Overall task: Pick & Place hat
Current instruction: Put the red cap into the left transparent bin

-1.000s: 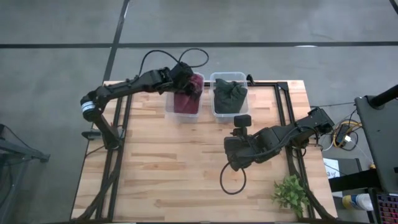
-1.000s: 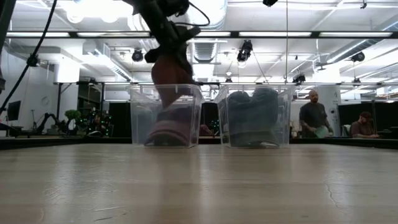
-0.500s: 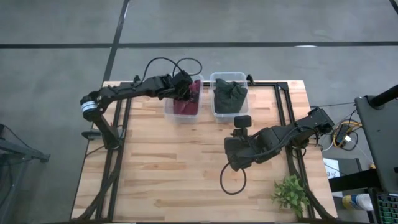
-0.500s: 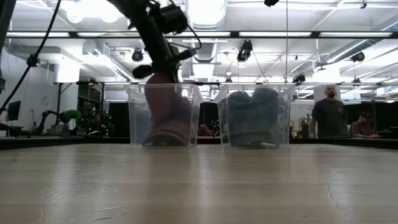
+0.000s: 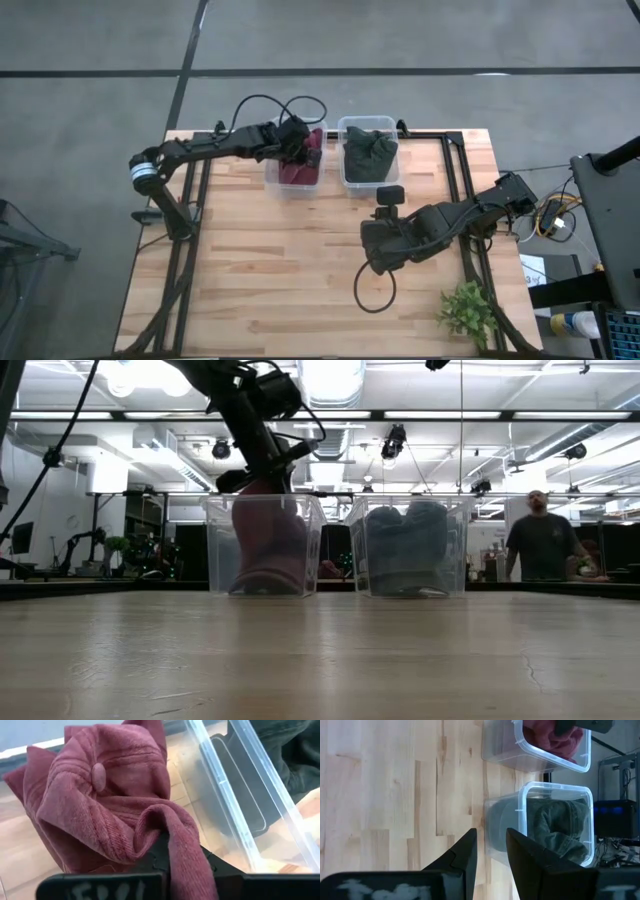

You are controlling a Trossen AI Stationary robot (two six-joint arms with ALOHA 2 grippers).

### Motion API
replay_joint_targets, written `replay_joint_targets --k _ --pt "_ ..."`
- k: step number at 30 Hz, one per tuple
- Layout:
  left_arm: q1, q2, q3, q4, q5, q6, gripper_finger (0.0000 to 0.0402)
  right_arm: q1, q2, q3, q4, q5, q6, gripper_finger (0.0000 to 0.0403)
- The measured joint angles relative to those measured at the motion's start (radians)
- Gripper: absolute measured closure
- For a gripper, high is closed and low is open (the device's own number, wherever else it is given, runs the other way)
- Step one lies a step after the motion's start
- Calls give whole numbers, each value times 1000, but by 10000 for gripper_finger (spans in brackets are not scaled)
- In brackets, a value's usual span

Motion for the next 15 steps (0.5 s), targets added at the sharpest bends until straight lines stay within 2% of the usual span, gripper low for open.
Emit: replay_joint_targets --k 10,15 --pt "0 0 4 10 7 54 373 0 0 0 0 0 1 303" --pt "0 0 4 10 9 72 328 0 0 0 0 0 1 303"
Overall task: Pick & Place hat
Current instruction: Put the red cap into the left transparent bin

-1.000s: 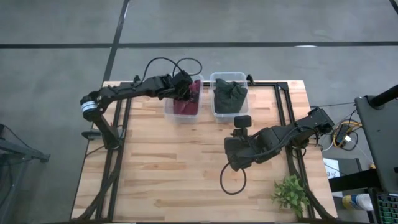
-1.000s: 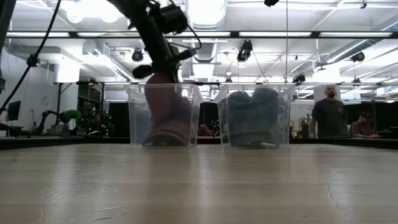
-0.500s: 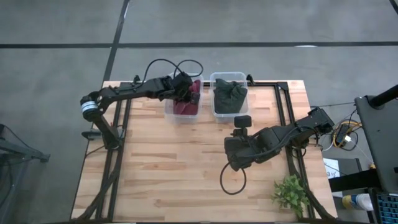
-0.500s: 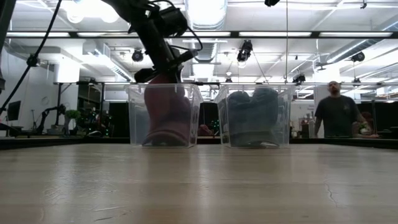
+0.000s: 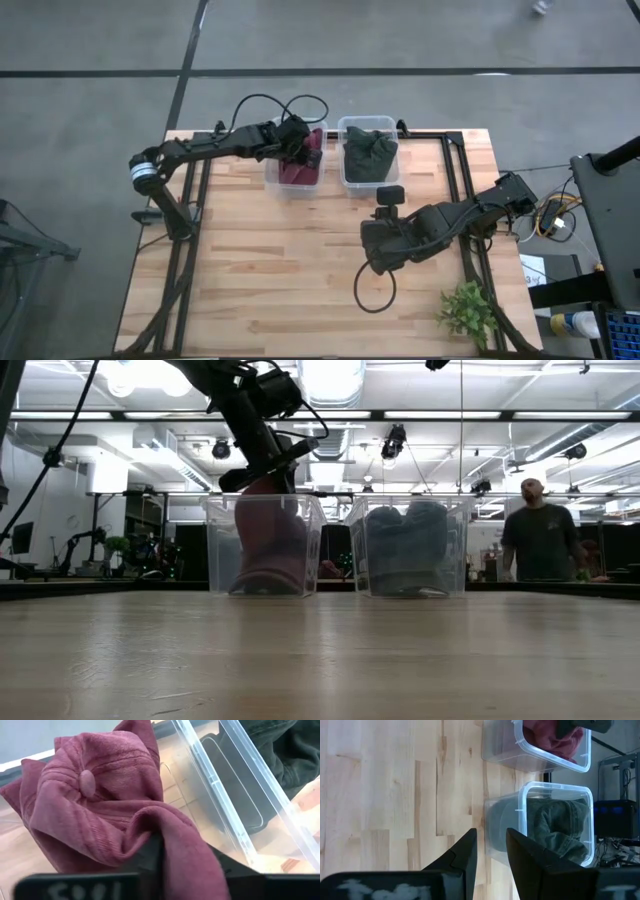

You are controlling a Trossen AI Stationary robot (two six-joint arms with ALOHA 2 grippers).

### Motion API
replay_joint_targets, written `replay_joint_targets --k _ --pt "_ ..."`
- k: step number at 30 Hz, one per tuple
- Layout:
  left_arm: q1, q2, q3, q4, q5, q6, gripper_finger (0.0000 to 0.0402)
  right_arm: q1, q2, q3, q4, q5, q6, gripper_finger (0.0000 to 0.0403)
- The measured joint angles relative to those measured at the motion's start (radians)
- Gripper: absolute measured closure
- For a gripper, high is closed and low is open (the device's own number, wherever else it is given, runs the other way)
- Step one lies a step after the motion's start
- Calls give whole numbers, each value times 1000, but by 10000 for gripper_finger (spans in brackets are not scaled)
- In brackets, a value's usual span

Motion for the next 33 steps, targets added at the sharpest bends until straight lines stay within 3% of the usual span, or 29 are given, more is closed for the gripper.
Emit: replay_joint_targets --k 8,12,20,27,33 --pt "0 -7 0 0 -2 36 196 0 0 0 -1 -1 0 303" --pt "5 -35 0 0 -27 82 157 0 0 0 -3 -24 0 303" --pt "9 -146 1 19 -126 87 147 2 0 0 -4 -27 -1 303" --pt "-58 -204 0 106 -49 79 147 2 0 0 -4 -26 -4 303" --pt "-124 -146 -26 156 -19 109 147 2 0 0 -4 -26 -4 303"
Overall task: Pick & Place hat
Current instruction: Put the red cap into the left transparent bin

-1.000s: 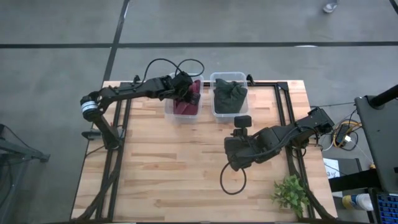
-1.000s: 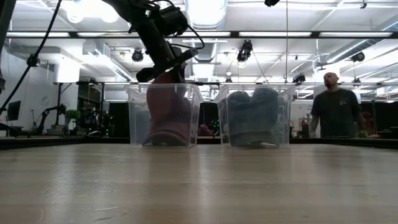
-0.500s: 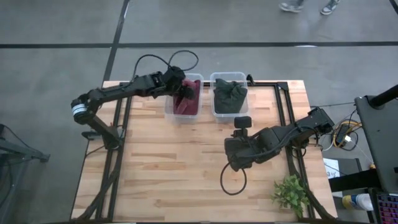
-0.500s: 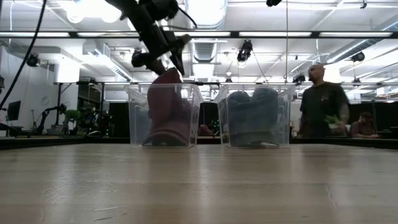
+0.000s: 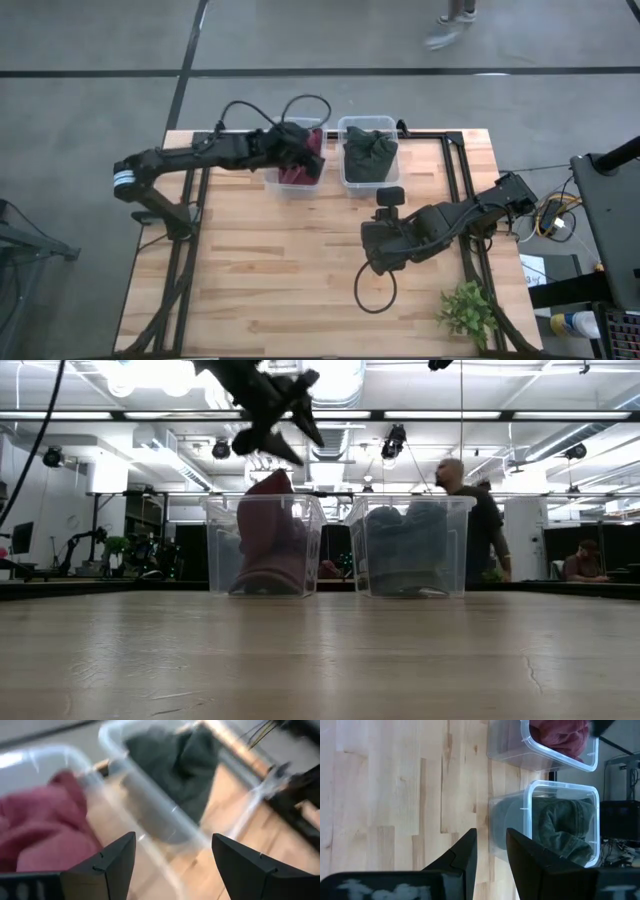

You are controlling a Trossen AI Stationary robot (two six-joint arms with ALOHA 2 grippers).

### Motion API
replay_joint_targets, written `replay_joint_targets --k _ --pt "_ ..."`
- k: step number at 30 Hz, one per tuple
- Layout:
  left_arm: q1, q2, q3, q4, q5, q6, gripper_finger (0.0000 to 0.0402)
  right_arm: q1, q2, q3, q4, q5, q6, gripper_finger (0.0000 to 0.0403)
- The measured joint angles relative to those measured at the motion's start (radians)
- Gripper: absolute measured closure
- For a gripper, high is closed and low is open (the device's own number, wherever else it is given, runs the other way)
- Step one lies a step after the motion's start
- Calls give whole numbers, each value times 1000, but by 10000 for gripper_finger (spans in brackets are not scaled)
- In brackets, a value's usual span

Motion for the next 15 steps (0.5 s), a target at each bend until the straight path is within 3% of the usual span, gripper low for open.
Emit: replay_joint_targets --k 10,15 --pt "52 45 -21 -127 -4 -71 147 0 0 0 0 0 4 303" --pt "78 42 -96 -31 3 -104 147 0 0 0 0 0 4 303"
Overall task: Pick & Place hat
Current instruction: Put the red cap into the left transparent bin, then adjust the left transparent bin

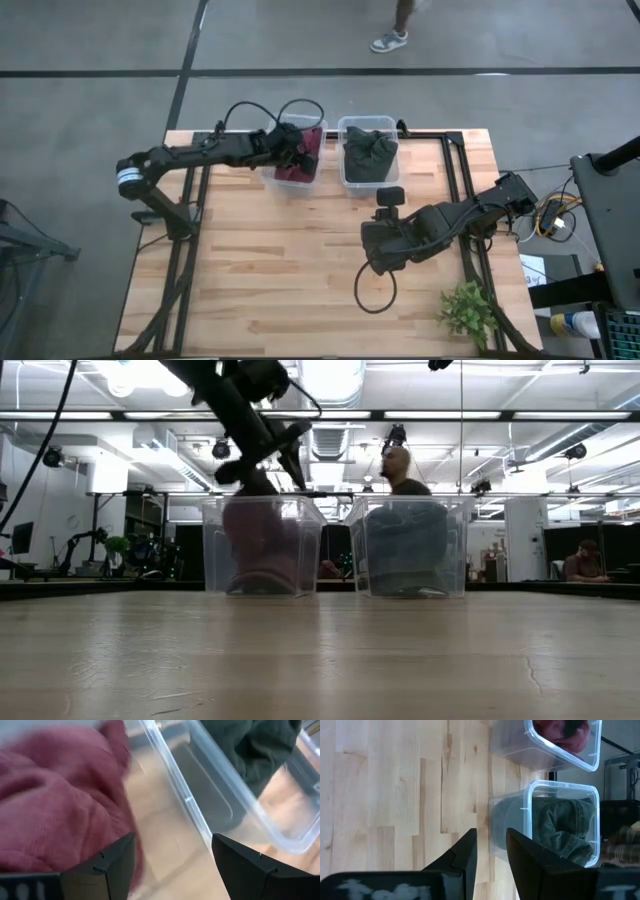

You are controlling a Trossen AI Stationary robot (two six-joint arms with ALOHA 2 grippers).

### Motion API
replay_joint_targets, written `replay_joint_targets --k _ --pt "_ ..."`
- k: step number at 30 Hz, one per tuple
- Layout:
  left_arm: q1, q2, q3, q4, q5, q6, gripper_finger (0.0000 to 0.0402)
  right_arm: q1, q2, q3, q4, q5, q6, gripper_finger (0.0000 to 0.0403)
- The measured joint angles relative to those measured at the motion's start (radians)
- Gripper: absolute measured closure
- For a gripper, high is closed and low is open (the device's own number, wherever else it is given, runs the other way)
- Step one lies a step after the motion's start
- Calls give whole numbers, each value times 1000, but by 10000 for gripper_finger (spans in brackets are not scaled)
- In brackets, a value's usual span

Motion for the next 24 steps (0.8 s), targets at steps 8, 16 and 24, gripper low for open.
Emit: replay_joint_targets --k 8,16,24 --pt "7 -2 -176 309 130 -119 147 0 0 0 0 0 -9 303" --pt "8 -58 -87 322 134 -88 147 0 0 0 -1 0 -19 303" --pt "6 -154 45 220 125 26 147 0 0 0 -1 0 -22 303"
